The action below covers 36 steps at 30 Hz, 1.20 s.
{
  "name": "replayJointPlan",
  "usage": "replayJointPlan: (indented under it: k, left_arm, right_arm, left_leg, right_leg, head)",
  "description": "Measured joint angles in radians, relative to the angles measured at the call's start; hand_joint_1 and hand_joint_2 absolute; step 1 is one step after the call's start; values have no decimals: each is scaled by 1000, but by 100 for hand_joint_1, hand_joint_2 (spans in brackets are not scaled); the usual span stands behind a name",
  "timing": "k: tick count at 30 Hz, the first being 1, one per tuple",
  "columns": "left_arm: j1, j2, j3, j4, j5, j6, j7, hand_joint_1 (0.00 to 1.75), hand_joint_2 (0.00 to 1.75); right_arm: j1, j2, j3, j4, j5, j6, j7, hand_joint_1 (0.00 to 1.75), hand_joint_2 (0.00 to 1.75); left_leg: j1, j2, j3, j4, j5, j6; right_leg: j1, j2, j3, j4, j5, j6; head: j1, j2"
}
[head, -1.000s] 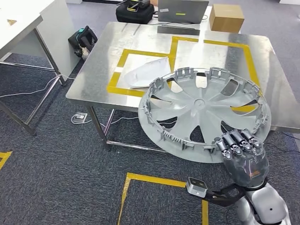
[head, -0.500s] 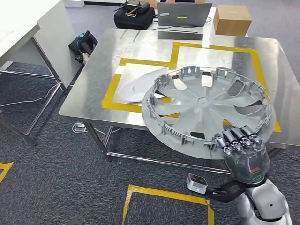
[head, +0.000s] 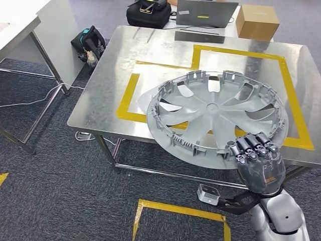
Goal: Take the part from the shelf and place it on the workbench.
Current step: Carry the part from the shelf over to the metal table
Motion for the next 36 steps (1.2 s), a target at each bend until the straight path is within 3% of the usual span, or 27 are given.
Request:
replayJointPlan:
  k: [3, 8, 17, 20, 23, 25, 27, 28, 29, 30, 32, 33, 35, 36]
  left_arm:
    - [0, 1, 2, 0, 0, -4, -1, 0, 175]
    - [1, 4, 16, 0, 1, -25, -3, 0, 175]
    - [5, 19, 37, 0, -10, -63, -30, 0, 175]
    - [6, 25, 41, 0, -11, -65, -30, 0, 175]
    - [6, 27, 42, 0, -12, -66, -31, 0, 175]
    - [6, 28, 43, 0, -12, -66, -31, 0, 175]
    - [7, 27, 43, 0, -13, -67, -31, 0, 175]
    - [8, 27, 43, 0, -13, -67, -31, 0, 175]
    - [10, 27, 43, 0, -13, -68, -31, 0, 175]
    - [12, 27, 43, 0, -14, -68, -32, 0, 175]
    - [14, 27, 43, 0, -16, -70, -33, 0, 175]
    - [13, 28, 43, 0, -17, -70, -33, 0, 175]
    - [12, 34, 44, 0, -18, -71, -33, 0, 175]
    - [11, 35, 44, 0, -18, -71, -33, 0, 175]
  right_arm:
    - [-1, -1, 0, 3, 0, 0, 14, 175, 175]
    - [9, -15, -8, 10, 0, 0, 39, 175, 175]
    - [79, -8, -101, -4, -1, 0, -22, 175, 175]
    - [89, -2, -118, -8, -1, 0, -25, 175, 175]
    - [94, 1, -127, -13, -1, 0, -27, 175, 175]
    - [95, 2, -131, -16, -1, 0, -27, 175, 175]
    - [95, 3, -134, -17, -1, 0, -28, 175, 175]
    - [97, 4, -135, -17, -1, 0, -29, 175, 175]
    - [100, 4, -137, -17, -1, 0, -29, 175, 175]
    - [103, 4, -138, -17, -1, 0, -31, 175, 175]
    - [108, 6, -142, -17, -1, 0, -34, 175, 175]
    - [107, 7, -144, -15, -1, 0, -35, 175, 175]
    - [104, 10, -147, -12, -1, -1, -38, 175, 175]
    - [102, 13, -149, -11, -1, -1, -39, 175, 175]
  left_leg:
    - [-1, 0, 1, 0, -4, 5]
    - [-3, 0, 3, 0, -6, 9]
    - [-6, 1, 7, 1, -11, 14]
    - [-11, 1, 8, -1, -13, 19]
    - [-10, 2, 21, -18, -11, 32]
    - [-6, 3, 37, -28, -9, 40]
    - [-6, 4, 45, -31, -20, 43]
    - [-5, 4, 50, -31, -27, 42]
    - [-2, 4, 58, -32, -36, 39]
    - [1, 3, 69, -32, -45, 33]
    - [11, 2, 101, -30, -69, 15]
    - [14, 1, 114, -28, -80, 6]
    - [14, 0, 121, -21, -99, -13]
    - [14, 1, 121, -21, -104, -19]
  right_leg:
    - [-1, 0, 3, -6, -2, 8]
    - [-4, -1, 5, -9, -4, 34]
    - [-7, 0, 6, -8, -8, 43]
    - [-11, 0, 9, -8, -7, 48]
    - [-13, -1, 10, 0, -8, 59]
    - [-13, -2, -19, 58, -43, 59]
    - [-13, -2, -89, 190, -96, 59]
    - [-14, -2, -126, 250, -112, 60]
    - [-15, -2, -149, 282, -110, 62]
    - [-17, -2, -155, 273, -86, 66]
    - [-28, -2, -121, 170, 1, 83]
    - [-30, -1, -103, 118, 27, 90]
    - [-29, 1, -78, 69, 22, 79]
    - [-26, 0, -75, 66, 5, 62]
  head:
    - [0, 0]
    - [0, 0]
    - [-1, 0]
    - [-1, 0]
    - [-1, 0]
    - [3, 0]
    - [8, 0]
    - [9, 0]
    - [9, 0]
    - [10, 0]
    - [10, 0]
    - [12, 0]
    - [13, 0]
    - [11, 0]
